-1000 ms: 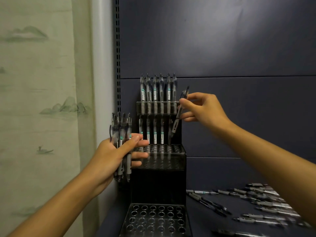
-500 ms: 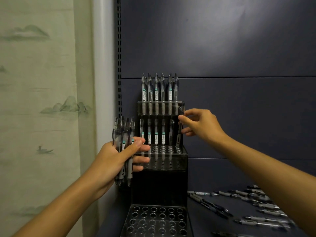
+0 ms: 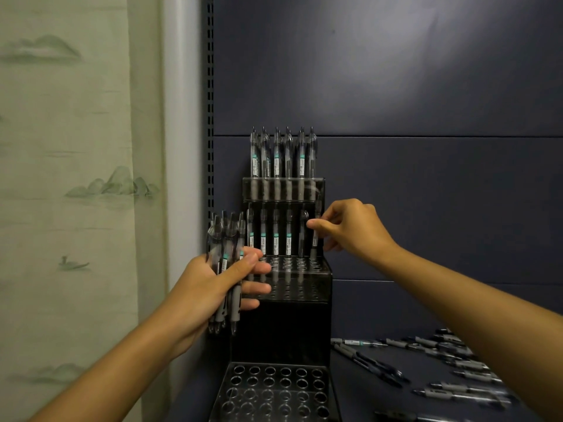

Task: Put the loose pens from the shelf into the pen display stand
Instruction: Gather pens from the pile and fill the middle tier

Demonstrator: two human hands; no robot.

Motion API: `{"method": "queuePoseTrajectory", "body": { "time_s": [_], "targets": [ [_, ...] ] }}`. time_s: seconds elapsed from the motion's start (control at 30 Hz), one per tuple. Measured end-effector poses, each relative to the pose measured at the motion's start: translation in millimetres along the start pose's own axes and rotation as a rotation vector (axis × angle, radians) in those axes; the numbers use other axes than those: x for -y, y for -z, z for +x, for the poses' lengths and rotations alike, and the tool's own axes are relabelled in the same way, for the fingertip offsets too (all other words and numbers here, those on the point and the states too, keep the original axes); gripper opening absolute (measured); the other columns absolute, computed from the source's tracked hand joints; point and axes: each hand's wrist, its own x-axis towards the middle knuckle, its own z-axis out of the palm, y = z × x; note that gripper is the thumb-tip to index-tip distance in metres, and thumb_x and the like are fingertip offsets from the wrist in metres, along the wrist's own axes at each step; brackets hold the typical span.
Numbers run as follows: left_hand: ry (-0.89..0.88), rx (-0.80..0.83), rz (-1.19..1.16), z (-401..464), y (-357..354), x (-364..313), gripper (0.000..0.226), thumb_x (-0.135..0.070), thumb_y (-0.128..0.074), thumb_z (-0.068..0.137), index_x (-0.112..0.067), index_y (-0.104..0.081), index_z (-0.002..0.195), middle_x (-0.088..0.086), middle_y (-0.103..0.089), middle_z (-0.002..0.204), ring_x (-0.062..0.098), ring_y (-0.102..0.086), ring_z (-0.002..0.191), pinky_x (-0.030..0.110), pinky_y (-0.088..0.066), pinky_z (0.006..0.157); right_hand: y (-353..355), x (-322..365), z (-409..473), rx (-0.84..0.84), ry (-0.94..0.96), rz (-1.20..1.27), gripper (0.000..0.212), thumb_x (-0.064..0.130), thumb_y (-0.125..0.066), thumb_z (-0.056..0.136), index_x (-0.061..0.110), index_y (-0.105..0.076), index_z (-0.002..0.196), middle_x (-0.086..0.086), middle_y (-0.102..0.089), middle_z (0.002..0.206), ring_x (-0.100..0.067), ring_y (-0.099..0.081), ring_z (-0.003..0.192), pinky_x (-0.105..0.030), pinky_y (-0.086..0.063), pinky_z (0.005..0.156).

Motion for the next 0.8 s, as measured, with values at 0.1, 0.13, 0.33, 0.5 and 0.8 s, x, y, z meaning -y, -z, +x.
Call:
{"method": "queuePoseTrajectory", "body": {
  "time_s": [0.1, 0.13, 0.33, 0.5, 0.8],
  "targets": [
    [0.000, 0.009, -0.007, 0, -1, 0, 0.036, -0.028, -0.064, 0.078, -0.010, -0.067, 0.109, 0.010, -0.077, 0.097, 0.023, -0.074, 0.075, 0.031, -0.062, 0.062, 1, 0, 4, 0.016, -0.002, -0.030, 0.029, 0.035, -0.071, 0.088, 0.007, -0.068, 0.081, -0.008, -0.074, 0.070, -0.010, -0.071, 0.057, -0.034, -0.062, 0.069],
    [-0.002, 0.012, -0.008, 0, -2, 0, 0.036, -0.028, -0.064, 0.078, -0.010, -0.067, 0.109, 0.010, -0.077, 0.097, 0.023, -0.074, 0.074, 0.031, -0.062, 0.063, 1, 1, 5, 0.021, 0.002, -0.045, 0.029, 0.035, -0.071, 0.089, 0.007, -0.068, 0.080, -0.008, -0.074, 0.070, -0.010, -0.071, 0.057, -0.034, -0.062, 0.070],
    [-0.004, 0.026, -0.011, -1, -5, 1, 0.036, -0.027, -0.064, 0.078, -0.009, -0.066, 0.109, 0.010, -0.076, 0.097, 0.022, -0.074, 0.073, 0.031, -0.061, 0.063, -2, 6, 3, 0.115, 0.055, -0.221, 0.030, 0.038, -0.070, 0.089, 0.009, -0.069, 0.079, -0.001, -0.073, 0.072, -0.008, -0.070, 0.055, -0.033, -0.062, 0.070],
    [-0.002, 0.031, -0.009, -2, -2, 1, 0.036, -0.027, -0.064, 0.078, -0.009, -0.066, 0.109, 0.010, -0.077, 0.097, 0.023, -0.074, 0.074, 0.032, -0.061, 0.064, 6, 8, 0, 0.068, 0.064, -0.333, 0.042, 0.054, -0.069, 0.082, 0.013, -0.068, 0.072, 0.000, -0.069, 0.060, -0.008, -0.066, 0.055, -0.033, -0.061, 0.066],
    [0.005, 0.069, -0.047, -2, -9, -1, 0.037, -0.028, -0.065, 0.079, -0.013, -0.065, 0.113, 0.008, -0.077, 0.100, 0.023, -0.075, 0.078, 0.031, -0.062, 0.064, -6, 67, -27, 0.231, 0.192, 0.126, 0.028, 0.049, -0.068, 0.086, 0.022, -0.075, 0.090, 0.005, -0.070, 0.073, 0.005, -0.057, 0.056, -0.012, -0.046, 0.057]
  ]
}}
